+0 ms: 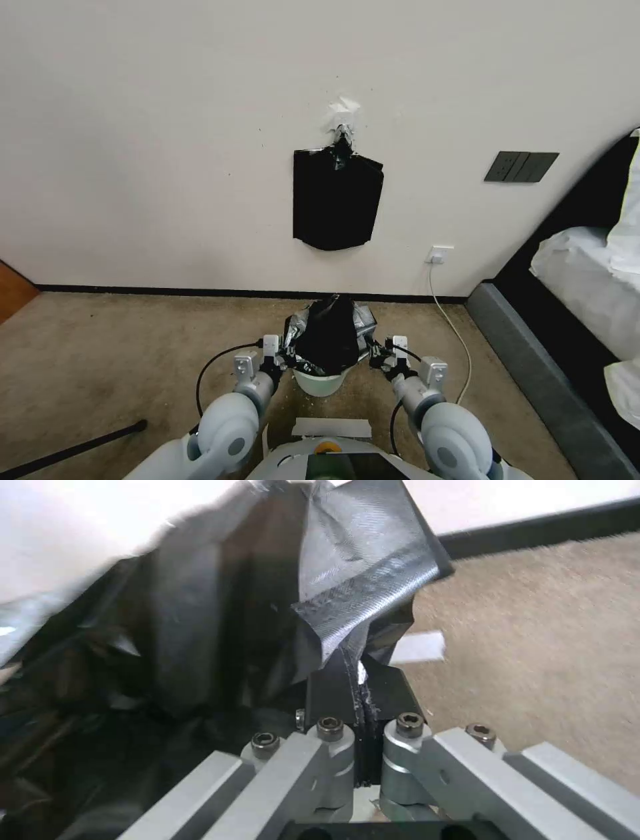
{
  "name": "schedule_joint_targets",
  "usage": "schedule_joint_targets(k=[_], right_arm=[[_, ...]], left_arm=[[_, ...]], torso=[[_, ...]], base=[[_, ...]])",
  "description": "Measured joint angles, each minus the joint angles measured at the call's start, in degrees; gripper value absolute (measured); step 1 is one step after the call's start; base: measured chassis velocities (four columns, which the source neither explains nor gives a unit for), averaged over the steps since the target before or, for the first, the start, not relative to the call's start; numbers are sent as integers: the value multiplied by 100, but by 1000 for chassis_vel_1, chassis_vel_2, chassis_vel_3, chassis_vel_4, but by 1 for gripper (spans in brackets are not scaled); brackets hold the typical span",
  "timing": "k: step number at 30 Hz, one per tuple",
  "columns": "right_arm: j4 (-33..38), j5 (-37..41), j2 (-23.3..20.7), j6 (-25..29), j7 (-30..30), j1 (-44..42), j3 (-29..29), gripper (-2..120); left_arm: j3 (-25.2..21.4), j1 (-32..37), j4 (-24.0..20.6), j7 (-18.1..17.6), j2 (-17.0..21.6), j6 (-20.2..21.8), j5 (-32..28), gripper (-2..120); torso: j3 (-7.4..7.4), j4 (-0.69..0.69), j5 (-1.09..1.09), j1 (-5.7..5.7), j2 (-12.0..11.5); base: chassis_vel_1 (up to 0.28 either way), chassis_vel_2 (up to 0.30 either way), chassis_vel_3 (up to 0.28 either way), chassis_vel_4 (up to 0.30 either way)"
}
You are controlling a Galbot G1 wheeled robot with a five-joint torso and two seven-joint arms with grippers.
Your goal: Place a trash bag onto the trash bin.
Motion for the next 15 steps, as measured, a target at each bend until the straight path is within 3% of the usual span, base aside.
schedule_joint_targets(k=[15], right_arm=[[-313,53,214,-486,527,46,-228,0]], left_arm=[[-339,921,-178,-47,-153,10,347,0]], torso=[[0,0,0,0,0]], base=[[0,0,0,0]])
